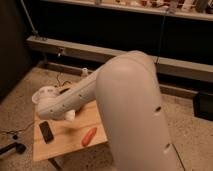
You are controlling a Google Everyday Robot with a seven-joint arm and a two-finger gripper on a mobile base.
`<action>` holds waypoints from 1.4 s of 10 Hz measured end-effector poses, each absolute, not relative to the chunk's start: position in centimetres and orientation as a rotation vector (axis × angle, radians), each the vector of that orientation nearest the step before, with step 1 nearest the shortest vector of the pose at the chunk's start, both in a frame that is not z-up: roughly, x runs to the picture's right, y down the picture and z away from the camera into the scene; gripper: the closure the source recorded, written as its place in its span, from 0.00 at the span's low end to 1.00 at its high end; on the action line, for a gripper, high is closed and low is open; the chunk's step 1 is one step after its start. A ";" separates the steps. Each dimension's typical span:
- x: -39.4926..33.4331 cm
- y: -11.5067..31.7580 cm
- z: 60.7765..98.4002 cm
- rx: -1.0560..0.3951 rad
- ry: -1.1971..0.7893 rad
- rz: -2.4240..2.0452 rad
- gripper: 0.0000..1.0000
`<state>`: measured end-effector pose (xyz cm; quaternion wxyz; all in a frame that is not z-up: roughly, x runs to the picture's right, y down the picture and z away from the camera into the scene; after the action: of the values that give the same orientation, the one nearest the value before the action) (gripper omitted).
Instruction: Place the white sponge in the ceramic bowl
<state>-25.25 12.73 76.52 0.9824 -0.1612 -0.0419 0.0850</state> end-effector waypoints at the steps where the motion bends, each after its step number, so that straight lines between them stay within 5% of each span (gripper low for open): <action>1: -27.0 10.5 73.7 -0.272 -0.125 0.167 1.00; 4: -29.9 8.5 71.7 -0.209 -0.160 0.188 1.00; 14: -31.0 7.3 84.0 -0.116 0.055 0.335 1.00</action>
<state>-30.97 7.32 83.98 0.9839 -0.0578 0.0276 0.1668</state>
